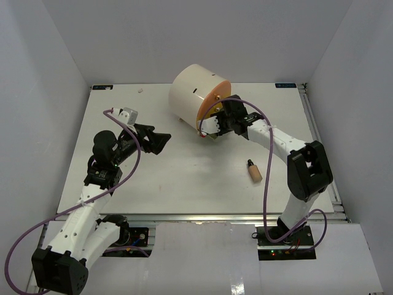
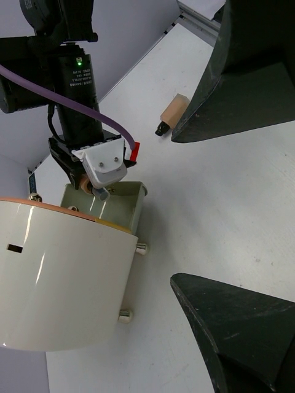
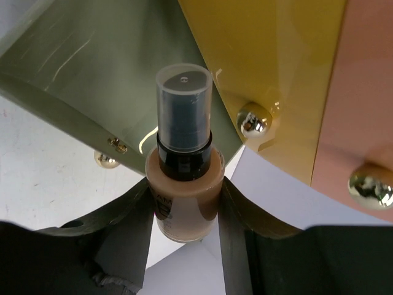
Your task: Organize the makeup
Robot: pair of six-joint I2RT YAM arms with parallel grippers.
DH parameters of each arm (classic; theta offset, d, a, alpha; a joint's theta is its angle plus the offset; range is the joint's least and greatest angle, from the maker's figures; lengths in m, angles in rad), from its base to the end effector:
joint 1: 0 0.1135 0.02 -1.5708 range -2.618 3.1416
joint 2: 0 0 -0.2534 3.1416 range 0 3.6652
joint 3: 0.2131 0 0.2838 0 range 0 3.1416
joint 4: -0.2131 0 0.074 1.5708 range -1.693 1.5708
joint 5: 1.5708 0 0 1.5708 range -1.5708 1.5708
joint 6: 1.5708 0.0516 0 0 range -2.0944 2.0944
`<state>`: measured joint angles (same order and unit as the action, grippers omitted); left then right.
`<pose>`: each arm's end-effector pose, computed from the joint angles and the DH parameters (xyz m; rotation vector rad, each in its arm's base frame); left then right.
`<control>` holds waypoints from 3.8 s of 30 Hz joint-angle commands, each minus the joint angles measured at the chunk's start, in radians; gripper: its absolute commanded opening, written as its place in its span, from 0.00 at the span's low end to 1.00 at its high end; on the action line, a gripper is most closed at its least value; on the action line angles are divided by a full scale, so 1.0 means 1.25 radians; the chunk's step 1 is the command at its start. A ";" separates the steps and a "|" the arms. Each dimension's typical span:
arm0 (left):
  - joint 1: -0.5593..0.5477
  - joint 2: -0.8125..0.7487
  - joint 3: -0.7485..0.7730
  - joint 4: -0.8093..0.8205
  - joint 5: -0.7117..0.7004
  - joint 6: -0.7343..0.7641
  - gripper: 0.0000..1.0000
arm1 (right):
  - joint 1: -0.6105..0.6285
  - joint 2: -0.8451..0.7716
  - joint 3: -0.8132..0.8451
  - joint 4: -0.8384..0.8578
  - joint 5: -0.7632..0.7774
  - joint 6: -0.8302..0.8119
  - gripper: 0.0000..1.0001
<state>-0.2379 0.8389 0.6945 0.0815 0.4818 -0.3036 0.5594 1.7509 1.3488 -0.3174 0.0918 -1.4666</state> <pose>0.2405 -0.0829 0.3140 0.3253 1.6568 -0.8026 0.3741 0.2287 0.2269 -1.9711 1.2876 -0.5648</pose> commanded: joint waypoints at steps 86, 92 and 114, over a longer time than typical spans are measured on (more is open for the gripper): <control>-0.709 1.005 0.924 -0.512 -0.657 -0.230 0.08 | -0.780 -0.561 -0.409 -0.006 -0.757 1.093 0.80; -0.697 0.886 0.844 -0.421 -0.706 -0.011 0.02 | -0.781 -0.561 -0.413 -0.003 -0.758 1.093 0.80; -0.470 0.994 0.995 -0.335 -0.681 0.296 0.23 | -0.783 -0.556 -0.427 0.011 -0.752 1.091 0.79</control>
<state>-0.8250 2.0697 1.8926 -0.3737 -0.3429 -0.0068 -0.4129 1.0664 0.8200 -0.3374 -0.8337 -0.1078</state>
